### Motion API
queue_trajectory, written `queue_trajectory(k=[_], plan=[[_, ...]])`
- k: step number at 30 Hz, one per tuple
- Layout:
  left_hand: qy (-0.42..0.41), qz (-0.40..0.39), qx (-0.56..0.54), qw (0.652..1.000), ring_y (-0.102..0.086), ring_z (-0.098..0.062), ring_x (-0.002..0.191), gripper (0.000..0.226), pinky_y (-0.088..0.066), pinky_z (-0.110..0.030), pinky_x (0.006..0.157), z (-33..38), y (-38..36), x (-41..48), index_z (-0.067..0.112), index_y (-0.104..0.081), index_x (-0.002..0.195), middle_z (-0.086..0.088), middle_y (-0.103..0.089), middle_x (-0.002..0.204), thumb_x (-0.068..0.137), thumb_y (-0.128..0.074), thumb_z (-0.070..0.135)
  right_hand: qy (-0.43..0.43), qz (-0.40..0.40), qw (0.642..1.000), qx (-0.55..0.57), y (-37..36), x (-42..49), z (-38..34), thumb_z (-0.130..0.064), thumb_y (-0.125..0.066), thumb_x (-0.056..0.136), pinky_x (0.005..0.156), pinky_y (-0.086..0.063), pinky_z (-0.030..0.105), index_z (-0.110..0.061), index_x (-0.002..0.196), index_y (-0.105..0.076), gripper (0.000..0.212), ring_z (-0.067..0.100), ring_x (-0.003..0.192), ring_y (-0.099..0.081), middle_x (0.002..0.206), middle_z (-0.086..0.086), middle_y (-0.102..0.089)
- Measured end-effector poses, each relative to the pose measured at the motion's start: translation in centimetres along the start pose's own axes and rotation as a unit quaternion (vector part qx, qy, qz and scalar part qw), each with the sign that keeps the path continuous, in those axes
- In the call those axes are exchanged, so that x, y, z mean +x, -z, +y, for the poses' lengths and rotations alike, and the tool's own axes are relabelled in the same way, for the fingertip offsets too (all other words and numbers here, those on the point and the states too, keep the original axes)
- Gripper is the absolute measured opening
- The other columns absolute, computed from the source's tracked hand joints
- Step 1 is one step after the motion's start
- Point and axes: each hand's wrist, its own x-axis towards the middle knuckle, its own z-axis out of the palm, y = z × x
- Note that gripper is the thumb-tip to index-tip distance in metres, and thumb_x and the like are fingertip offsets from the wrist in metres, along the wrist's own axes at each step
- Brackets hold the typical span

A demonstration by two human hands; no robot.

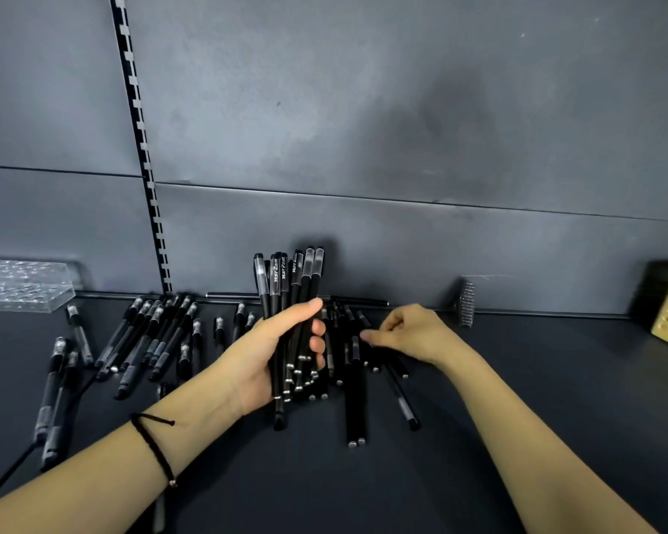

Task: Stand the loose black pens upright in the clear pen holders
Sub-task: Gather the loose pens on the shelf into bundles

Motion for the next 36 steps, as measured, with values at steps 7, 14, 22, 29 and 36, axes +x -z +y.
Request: queue_trajectory(k=[7,14,22,29,36], plan=[[0.000,-0.005,0.047,0.999,-0.056,-0.014,0.058,0.013,-0.048,-0.028,0.067,-0.1,0.8,0.4,0.016,-0.066,0.069,0.000,-0.057,0.068,0.077,-0.072,0.025,-0.019,-0.057,0.998,0.000,0.6,-0.4,-0.8,-0.035,-0.082,0.075,0.064,-0.040,0.019,-0.015,0.082,-0.064,0.028,0.011,0.083,-0.057,0.083,-0.005,-0.060],[0.004,-0.001,0.046,0.999,-0.062,-0.018,0.069,0.007,-0.054,-0.029,0.068,0.0,1.3,0.6,0.015,-0.071,0.077,-0.002,-0.064,0.075,0.077,-0.071,0.022,-0.026,-0.047,0.998,0.026,1.0,-0.2,-0.3,-0.027,-0.080,0.078,0.038,-0.034,0.011,-0.011,0.084,-0.064,0.023,0.007,0.057,-0.047,0.065,-0.005,-0.053],[0.001,0.010,0.008,1.000,-0.064,-0.014,0.065,0.003,-0.049,-0.032,0.081,0.0,1.4,0.8,0.016,-0.074,0.075,-0.001,-0.065,0.076,0.075,-0.073,0.018,-0.061,-0.004,0.998,-0.026,1.7,0.6,1.2,-0.039,-0.083,0.071,0.085,-0.050,0.030,-0.019,0.083,-0.061,0.032,0.017,0.091,-0.060,0.087,-0.004,-0.062],[0.024,-0.007,0.045,0.999,-0.062,-0.018,0.070,0.009,-0.054,-0.029,0.066,-0.1,1.6,0.8,0.015,-0.069,0.078,-0.002,-0.064,0.076,0.079,-0.072,0.023,-0.081,0.009,0.997,-0.016,1.1,1.2,1.3,-0.035,-0.081,0.075,0.091,-0.050,0.033,-0.021,0.085,-0.064,0.025,0.018,0.095,-0.062,0.100,0.000,-0.067],[0.025,-0.009,0.052,0.998,-0.061,-0.019,0.071,0.009,-0.054,-0.029,0.065,-0.1,1.6,0.8,0.014,-0.069,0.077,-0.003,-0.064,0.076,0.078,-0.072,0.023,-0.054,0.065,0.983,0.160,1.5,0.8,0.7,-0.025,-0.082,0.075,0.043,-0.033,0.015,-0.009,0.088,-0.070,0.023,0.007,0.055,-0.047,0.070,-0.002,-0.058]])
